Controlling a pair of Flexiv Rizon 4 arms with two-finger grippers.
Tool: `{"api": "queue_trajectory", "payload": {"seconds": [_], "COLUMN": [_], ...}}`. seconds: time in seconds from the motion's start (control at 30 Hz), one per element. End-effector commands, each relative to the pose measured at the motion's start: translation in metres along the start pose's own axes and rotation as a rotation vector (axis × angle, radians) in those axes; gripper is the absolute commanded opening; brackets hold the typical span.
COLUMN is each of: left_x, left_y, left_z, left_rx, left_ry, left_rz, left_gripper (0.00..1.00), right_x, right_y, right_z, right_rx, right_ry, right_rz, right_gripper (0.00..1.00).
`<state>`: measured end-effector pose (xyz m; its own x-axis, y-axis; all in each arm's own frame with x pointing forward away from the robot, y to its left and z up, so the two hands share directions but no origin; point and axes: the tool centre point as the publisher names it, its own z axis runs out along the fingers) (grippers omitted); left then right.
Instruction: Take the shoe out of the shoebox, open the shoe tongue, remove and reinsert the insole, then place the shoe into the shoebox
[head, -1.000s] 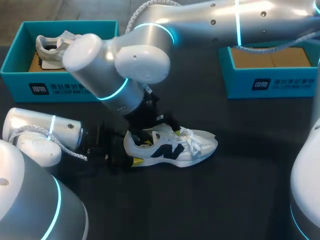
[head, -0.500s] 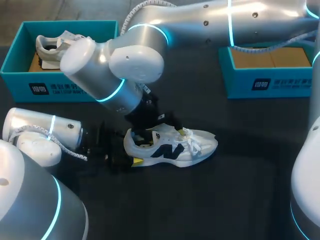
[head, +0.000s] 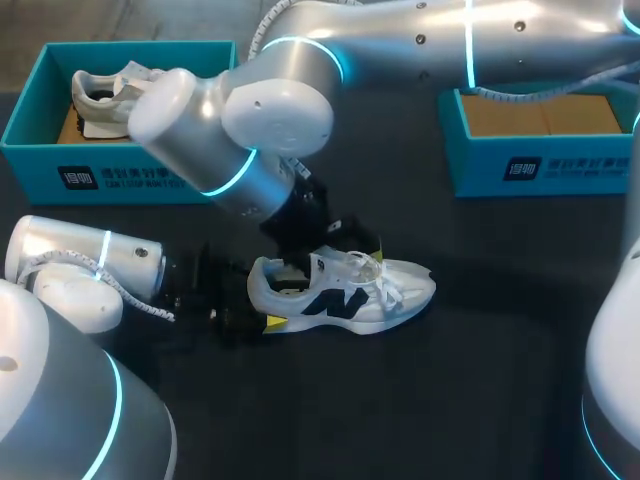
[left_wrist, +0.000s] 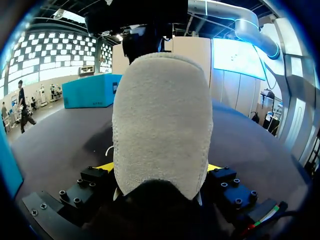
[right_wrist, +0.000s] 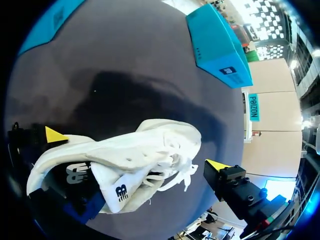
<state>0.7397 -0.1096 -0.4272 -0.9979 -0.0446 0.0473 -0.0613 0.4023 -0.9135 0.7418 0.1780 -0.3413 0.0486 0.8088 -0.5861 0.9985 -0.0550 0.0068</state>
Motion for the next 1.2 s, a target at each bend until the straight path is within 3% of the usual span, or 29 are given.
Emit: {"api": "queue_trajectory", "payload": {"seconds": [0.03, 0.73, 1.0, 1.07, 1.17, 1.2], "left_x": [-0.002, -0.002, -0.002, -0.002, -0.002, -0.002], "left_y": [0.004, 0.004, 0.004, 0.004, 0.004, 0.004], "left_z": [0.003, 0.003, 0.003, 0.003, 0.003, 0.003], "left_rx": [-0.003, -0.003, -0.003, -0.003, -0.003, -0.003], "left_ry": [0.001, 0.001, 0.001, 0.001, 0.001, 0.001], "left_rz": [0.0, 0.0, 0.0, 0.0, 0.0, 0.0], "left_gripper": [0.0, 0.0, 0.0, 0.0, 0.0, 0.0], "right_x": [-0.012, -0.035, -0.035, -0.033, -0.03, -0.03], "right_y": [-0.009, -0.001, 0.0, 0.001, 0.001, 0.001], "right_z": [-0.002, -0.032, -0.034, -0.035, -0.033, -0.032], "right_rx": [-0.015, -0.046, -0.053, -0.053, -0.049, -0.047], "right_ry": [0.032, 0.293, 0.317, 0.315, 0.316, 0.317], "right_rz": [0.056, 0.127, 0.136, 0.132, 0.129, 0.128], "right_gripper": [1.0, 1.0, 1.0, 0.85, 0.49, 0.45]}}
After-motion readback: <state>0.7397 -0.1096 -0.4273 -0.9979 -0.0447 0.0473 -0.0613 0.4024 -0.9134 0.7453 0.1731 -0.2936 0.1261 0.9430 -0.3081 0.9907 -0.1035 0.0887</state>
